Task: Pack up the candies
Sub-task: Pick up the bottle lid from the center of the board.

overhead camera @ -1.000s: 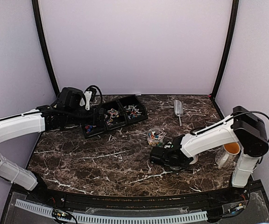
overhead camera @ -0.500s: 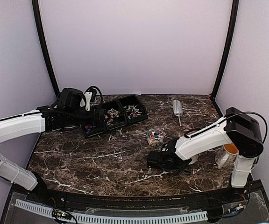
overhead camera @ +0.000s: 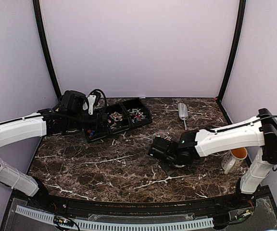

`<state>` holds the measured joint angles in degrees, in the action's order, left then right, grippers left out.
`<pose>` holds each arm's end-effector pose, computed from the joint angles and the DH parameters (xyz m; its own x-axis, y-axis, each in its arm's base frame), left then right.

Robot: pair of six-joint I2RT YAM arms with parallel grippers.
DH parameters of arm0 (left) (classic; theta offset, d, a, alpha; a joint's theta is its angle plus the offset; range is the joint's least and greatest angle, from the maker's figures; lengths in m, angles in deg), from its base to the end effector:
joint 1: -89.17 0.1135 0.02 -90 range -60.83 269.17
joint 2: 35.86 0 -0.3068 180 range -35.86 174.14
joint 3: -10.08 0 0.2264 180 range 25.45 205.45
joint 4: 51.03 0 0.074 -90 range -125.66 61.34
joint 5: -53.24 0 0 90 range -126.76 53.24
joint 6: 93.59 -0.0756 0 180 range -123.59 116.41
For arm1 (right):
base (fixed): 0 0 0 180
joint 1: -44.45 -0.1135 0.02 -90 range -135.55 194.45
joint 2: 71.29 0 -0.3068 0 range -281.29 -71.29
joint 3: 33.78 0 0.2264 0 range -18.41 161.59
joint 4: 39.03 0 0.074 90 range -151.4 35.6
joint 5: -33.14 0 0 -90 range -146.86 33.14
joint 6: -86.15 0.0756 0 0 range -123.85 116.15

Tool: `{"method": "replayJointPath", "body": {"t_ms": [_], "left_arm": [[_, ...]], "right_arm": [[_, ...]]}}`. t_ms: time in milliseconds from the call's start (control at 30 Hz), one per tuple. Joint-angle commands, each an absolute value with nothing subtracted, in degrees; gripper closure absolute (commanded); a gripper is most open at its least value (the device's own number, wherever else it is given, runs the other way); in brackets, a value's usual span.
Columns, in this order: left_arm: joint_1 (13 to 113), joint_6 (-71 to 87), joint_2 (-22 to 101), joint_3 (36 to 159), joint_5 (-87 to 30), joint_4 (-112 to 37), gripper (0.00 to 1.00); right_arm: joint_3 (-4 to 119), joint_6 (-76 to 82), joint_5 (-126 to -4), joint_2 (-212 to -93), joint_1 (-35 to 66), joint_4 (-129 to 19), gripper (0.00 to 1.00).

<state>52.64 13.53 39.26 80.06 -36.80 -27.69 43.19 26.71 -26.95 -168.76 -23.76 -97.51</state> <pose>0.2396 -0.1775 0.3184 -0.5413 0.0346 -0.8401 0.4556 0.8518 -0.2584 0.1459 0.2633 0.2015 -0.7050 -0.5762 -0.4135 -0.4774 0.8167 -0.3243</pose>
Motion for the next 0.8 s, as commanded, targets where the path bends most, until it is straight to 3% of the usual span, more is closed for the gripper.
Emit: {"method": "replayJointPath", "body": {"t_ms": [0, 300, 767], "left_arm": [[52.6, 6.3, 38.1, 83.8, -33.0, -24.1, 0.01], [52.6, -12.4, 38.4, 89.6, -16.9, -19.1, 0.01], [52.9, -27.5, 36.9, 83.0, 7.0, -32.2, 0.02]], "right_arm": [[46.3, 20.5, -39.5, -164.2, -23.5, -88.8, 0.98], [46.3, 16.3, -59.2, -158.0, -18.4, -80.8, 0.99], [40.0, 18.3, -81.6, -151.9, -9.4, -65.2, 0.99]]}}
